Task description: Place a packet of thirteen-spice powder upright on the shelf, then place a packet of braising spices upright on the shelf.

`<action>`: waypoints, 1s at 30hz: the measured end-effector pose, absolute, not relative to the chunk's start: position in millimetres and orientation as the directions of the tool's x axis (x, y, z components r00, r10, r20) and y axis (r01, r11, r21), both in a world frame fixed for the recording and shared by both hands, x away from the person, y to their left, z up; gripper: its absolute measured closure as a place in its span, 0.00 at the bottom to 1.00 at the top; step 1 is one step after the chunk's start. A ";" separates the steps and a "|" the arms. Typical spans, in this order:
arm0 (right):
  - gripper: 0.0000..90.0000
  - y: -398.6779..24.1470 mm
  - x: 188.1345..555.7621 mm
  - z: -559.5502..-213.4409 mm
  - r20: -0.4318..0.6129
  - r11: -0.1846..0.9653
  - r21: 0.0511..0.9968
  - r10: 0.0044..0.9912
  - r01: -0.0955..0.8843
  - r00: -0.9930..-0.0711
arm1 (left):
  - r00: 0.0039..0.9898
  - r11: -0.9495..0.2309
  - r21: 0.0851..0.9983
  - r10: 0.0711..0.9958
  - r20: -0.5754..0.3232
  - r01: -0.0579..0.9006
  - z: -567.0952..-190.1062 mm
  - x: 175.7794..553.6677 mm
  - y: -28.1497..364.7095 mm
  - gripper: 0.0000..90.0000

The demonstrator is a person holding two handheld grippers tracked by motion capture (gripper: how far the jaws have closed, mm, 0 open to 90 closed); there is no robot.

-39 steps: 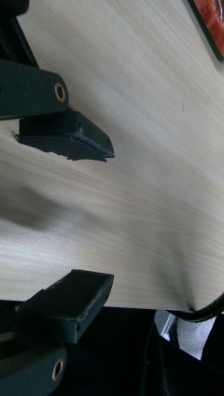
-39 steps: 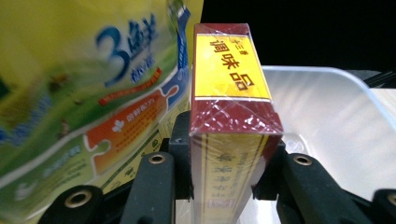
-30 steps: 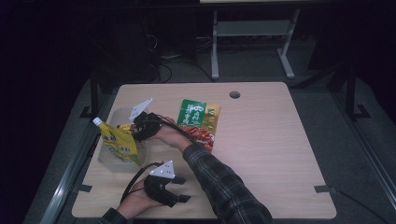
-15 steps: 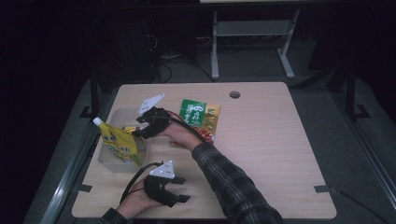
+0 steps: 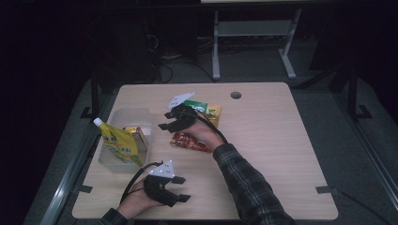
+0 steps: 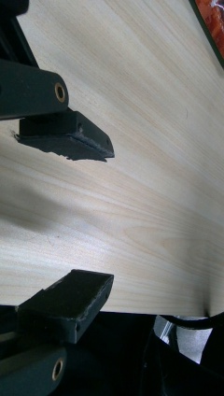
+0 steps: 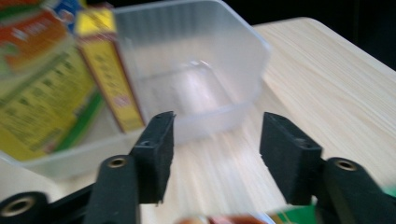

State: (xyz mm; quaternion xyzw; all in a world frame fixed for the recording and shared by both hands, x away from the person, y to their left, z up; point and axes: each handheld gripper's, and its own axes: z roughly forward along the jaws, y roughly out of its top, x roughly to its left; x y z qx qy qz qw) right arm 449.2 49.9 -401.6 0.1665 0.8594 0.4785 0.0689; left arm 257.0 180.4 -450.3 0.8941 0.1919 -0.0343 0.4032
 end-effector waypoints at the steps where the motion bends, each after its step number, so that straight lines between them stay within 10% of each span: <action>1: 0.53 45.8 451.1 -403.6 0.038 0.487 0.843 0.370 0.229 -0.928 | 0.924 -0.602 0.707 0.315 -0.216 0.370 -450.4 257.1 180.3 0.37; 9: 0.92 13.1 472.5 -426.6 0.055 0.474 0.812 0.520 0.341 -0.852 | 0.923 -0.598 0.710 0.318 -0.216 0.372 -450.0 256.6 180.5 0.37; 30: 1.00 2.8 491.6 -476.3 0.028 0.500 0.752 0.625 0.428 -0.780 | 0.917 -0.589 0.711 0.333 -0.218 0.383 -449.9 256.6 184.3 0.37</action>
